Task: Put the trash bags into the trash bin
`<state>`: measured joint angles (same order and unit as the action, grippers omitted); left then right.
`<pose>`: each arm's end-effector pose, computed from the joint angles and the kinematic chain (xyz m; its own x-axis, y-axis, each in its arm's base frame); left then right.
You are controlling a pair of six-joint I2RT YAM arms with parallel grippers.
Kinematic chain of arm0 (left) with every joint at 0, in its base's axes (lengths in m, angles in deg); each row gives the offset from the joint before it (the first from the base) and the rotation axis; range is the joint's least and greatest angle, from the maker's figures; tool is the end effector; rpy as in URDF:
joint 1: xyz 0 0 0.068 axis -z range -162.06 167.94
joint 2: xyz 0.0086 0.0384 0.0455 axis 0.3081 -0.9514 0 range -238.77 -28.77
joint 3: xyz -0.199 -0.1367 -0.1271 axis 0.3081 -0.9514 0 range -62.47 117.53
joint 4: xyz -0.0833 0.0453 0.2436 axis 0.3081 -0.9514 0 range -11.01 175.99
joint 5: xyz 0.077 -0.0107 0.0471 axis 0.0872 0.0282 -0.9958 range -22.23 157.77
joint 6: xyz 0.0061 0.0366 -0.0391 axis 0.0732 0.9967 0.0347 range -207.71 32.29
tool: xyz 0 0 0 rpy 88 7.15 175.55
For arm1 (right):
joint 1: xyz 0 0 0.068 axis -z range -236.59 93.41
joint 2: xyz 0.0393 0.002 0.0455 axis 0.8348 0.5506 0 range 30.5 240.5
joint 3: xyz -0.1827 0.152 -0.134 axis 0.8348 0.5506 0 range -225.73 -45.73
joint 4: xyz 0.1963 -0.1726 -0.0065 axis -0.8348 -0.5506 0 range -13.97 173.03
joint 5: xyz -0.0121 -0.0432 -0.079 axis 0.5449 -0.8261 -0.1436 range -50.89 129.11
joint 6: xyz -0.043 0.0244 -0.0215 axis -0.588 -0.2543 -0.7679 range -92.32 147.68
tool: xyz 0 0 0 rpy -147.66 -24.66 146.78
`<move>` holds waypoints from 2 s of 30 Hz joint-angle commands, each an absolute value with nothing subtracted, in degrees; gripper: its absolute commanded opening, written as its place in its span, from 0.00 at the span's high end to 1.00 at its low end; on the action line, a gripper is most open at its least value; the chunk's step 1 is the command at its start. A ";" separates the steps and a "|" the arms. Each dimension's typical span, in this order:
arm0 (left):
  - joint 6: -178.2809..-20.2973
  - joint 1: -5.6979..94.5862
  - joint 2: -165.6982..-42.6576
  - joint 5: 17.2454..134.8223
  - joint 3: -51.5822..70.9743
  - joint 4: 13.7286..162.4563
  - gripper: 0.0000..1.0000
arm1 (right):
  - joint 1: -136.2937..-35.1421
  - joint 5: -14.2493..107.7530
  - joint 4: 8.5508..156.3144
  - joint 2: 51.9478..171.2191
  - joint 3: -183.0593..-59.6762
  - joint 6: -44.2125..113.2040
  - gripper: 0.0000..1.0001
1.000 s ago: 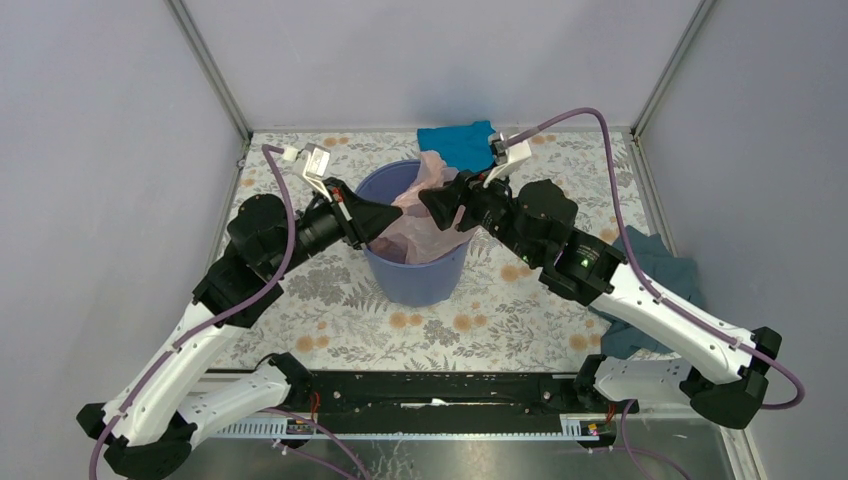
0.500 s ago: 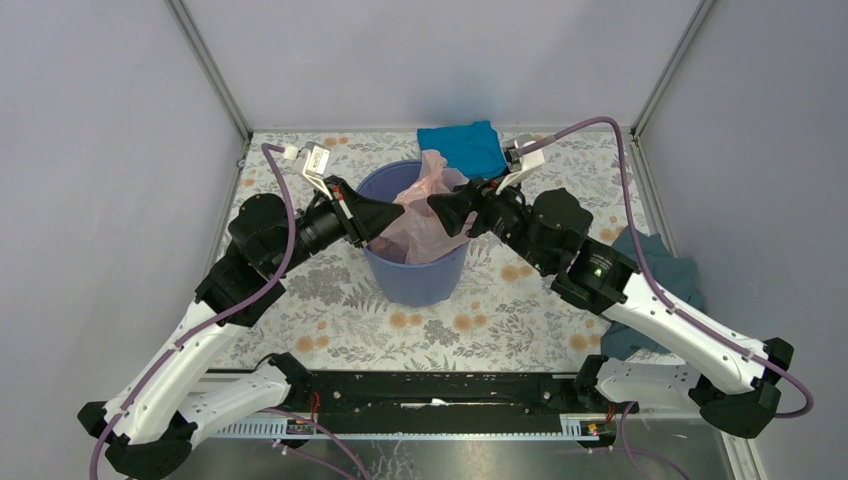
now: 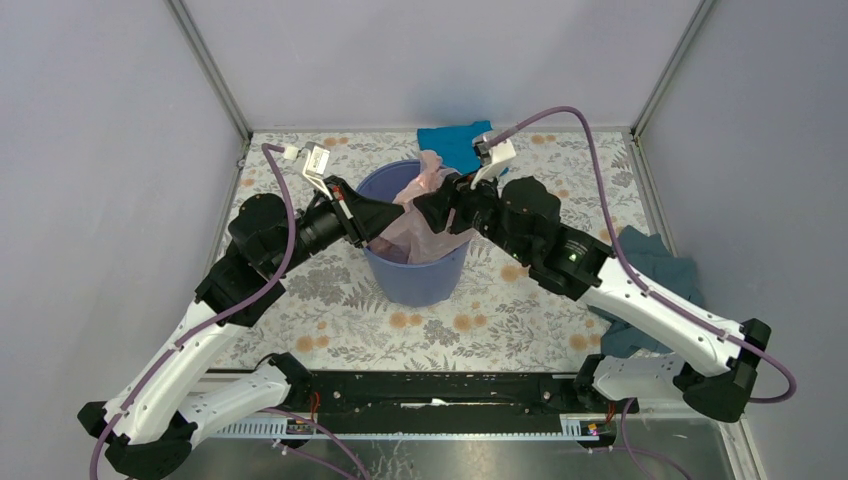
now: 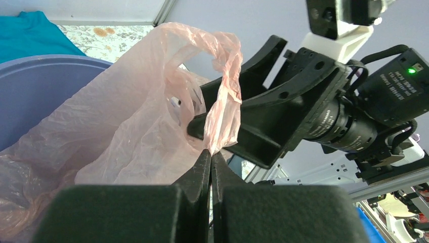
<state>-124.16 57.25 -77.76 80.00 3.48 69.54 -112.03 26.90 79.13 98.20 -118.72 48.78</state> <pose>0.1286 -0.1149 0.4426 -0.4595 -0.3742 -0.8055 0.6341 0.4969 -0.5925 0.1576 0.2156 0.4427 -0.2336 0.2809 -0.9309 -0.6439 0.6727 0.3646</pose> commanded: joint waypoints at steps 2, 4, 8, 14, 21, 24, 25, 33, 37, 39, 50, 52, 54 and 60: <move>-123.83 57.13 -77.47 80.74 4.09 71.21 1.00 | -111.96 29.18 81.43 100.59 -121.78 49.29 0.37; -123.83 57.13 -77.46 80.61 3.95 71.16 1.00 | -111.96 28.86 81.88 101.33 -121.76 49.16 0.37; -124.24 57.14 -77.27 79.54 3.88 70.46 1.00 | -111.95 27.42 82.25 102.12 -122.09 47.47 0.60; -124.60 57.10 -73.41 63.76 1.98 62.84 1.00 | -111.96 18.57 79.19 98.58 -123.19 43.53 0.84; -124.20 57.10 -70.30 44.46 -0.90 50.01 1.00 | -110.47 5.62 68.11 95.53 -126.49 38.94 0.97; -126.28 57.10 -67.37 42.56 -2.44 48.31 1.00 | -108.29 4.74 66.75 91.80 -122.90 39.24 0.97; -126.91 57.09 -66.29 42.00 -2.89 48.08 1.00 | -107.75 4.84 66.69 90.32 -121.33 39.40 0.96; -132.60 57.12 -60.80 39.66 -4.95 43.99 1.00 | -106.94 8.77 67.09 82.54 -112.51 42.31 0.94; -136.67 57.10 -60.39 46.92 -6.20 44.08 1.00 | -106.91 14.31 69.70 79.33 -107.84 45.53 0.86; -138.79 57.11 -59.73 49.45 -7.10 44.03 1.00 | -106.89 15.60 69.54 78.56 -107.52 46.86 0.83; -142.63 57.13 -59.21 60.68 -9.72 46.23 1.00 | -106.92 22.71 55.43 78.24 -111.39 63.28 0.05; -142.76 57.14 -59.08 61.68 -10.43 46.95 1.00 | -106.94 27.53 55.89 78.63 -112.06 63.90 0.01; -142.81 57.14 -58.17 61.15 -11.01 47.27 1.00 | -106.94 31.69 57.55 78.46 -112.02 63.27 0.00; -140.87 57.12 -56.94 59.01 -10.84 47.03 1.00 | -106.94 32.02 60.62 75.69 -111.19 60.69 0.00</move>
